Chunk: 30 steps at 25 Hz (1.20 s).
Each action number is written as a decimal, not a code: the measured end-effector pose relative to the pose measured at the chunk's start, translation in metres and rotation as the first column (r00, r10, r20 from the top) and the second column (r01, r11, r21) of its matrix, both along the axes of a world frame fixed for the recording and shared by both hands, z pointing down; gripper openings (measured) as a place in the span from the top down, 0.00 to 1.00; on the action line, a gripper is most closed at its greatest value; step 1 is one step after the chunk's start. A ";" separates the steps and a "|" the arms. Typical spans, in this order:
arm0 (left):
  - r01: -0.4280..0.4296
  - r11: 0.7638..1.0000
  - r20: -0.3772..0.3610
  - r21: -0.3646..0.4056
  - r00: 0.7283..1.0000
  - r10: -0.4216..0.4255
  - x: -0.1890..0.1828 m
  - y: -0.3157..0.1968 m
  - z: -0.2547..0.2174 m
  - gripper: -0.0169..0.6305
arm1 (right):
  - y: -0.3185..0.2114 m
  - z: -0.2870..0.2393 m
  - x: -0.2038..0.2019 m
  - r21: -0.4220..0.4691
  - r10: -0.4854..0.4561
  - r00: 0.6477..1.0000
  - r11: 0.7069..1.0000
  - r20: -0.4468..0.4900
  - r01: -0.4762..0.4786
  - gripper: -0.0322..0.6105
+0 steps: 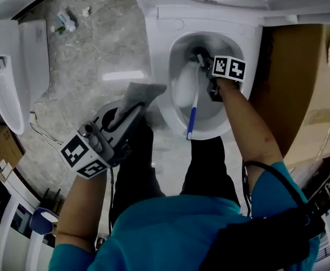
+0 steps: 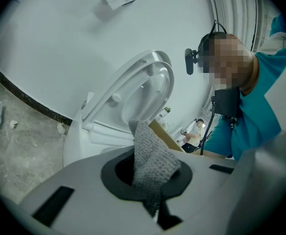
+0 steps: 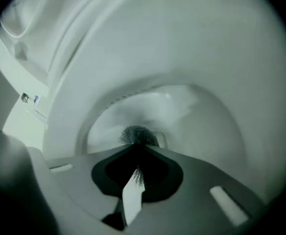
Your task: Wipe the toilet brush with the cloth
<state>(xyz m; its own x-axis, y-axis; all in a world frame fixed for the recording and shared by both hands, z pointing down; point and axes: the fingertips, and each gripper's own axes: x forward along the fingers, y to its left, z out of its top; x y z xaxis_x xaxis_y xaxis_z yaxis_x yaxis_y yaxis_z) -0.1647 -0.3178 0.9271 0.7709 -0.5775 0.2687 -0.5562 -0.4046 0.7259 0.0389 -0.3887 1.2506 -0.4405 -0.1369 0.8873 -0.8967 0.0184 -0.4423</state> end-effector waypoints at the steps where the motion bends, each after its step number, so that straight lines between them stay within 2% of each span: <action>1: 0.004 1.000 0.002 0.001 1.000 -0.004 0.000 0.001 -0.009 0.95 | 0.001 -0.019 -0.002 0.008 0.018 0.999 1.000 0.031 -0.019 0.92; 8: 0.018 0.998 0.022 0.065 1.000 -0.019 0.008 0.004 -0.089 0.95 | -0.023 -0.171 0.010 0.132 0.139 0.967 0.977 0.216 -0.170 0.93; 10: 0.023 0.995 0.028 0.093 0.999 -0.026 0.012 0.004 -0.121 0.95 | -0.028 -0.222 0.016 0.194 0.114 0.965 0.968 0.235 -0.161 0.93; 13: 0.029 0.990 0.032 0.142 0.999 -0.034 0.016 0.007 -0.177 0.95 | -0.033 -0.312 0.017 0.339 0.002 0.974 0.937 0.225 -0.080 0.93; 16: 0.031 0.981 0.037 0.194 0.999 -0.038 0.020 0.011 -0.236 0.95 | -0.040 -0.413 0.016 0.488 -0.112 0.971 0.873 0.210 -0.005 0.93; 21: 0.063 0.947 0.053 0.316 0.995 -0.084 0.029 -0.003 -0.337 0.95 | -0.075 -0.589 0.035 0.655 -0.163 0.941 0.751 0.298 -0.077 0.93; 25: 0.103 0.914 0.034 0.392 0.991 -0.126 0.046 0.004 -0.407 0.95 | -0.071 -0.710 0.050 0.739 -0.233 0.911 0.665 0.341 -0.107 0.93; 27: 0.128 0.896 0.013 0.425 0.989 -0.148 0.054 0.007 -0.437 0.95 | -0.069 -0.761 0.051 0.787 -0.288 0.903 0.612 0.320 -0.084 0.93; 30: 0.119 0.867 -0.006 0.484 0.991 -0.133 0.058 0.006 -0.479 0.95 | -0.064 -0.828 0.035 0.857 -0.367 0.898 0.515 0.243 -0.021 0.93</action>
